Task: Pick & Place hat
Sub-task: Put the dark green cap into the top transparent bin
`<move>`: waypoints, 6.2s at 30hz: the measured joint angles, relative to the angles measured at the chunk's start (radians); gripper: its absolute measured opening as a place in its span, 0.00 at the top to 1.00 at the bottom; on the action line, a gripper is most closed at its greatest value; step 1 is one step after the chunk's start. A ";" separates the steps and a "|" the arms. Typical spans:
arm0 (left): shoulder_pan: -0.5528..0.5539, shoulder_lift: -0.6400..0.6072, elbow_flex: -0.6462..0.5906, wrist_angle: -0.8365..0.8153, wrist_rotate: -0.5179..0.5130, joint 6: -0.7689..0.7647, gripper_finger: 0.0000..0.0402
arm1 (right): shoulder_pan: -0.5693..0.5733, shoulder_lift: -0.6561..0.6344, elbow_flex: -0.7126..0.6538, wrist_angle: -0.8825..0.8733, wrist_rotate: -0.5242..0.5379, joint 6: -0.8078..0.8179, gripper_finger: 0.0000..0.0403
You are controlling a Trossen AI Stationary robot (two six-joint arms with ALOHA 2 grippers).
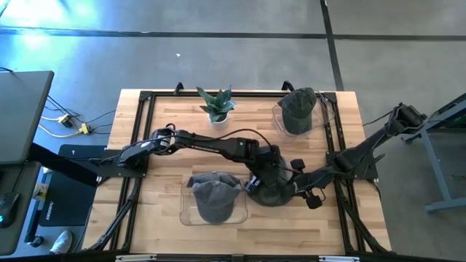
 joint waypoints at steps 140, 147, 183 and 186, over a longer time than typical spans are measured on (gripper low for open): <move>-0.119 0.049 -0.204 0.401 -0.622 -0.008 0.99 | 0.187 -0.271 -0.149 -0.017 -0.017 0.115 0.53; -0.117 0.052 -0.206 0.374 -0.650 -0.036 1.00 | 0.256 -0.127 -0.149 0.038 0.141 0.036 0.38; -0.097 -0.034 -0.201 0.292 -0.520 -0.011 0.99 | 0.260 0.069 -0.150 0.200 0.429 -0.052 0.98; -0.097 -0.034 -0.201 0.278 -0.417 0.037 0.93 | 0.219 -0.028 -0.150 0.168 0.305 -0.063 0.98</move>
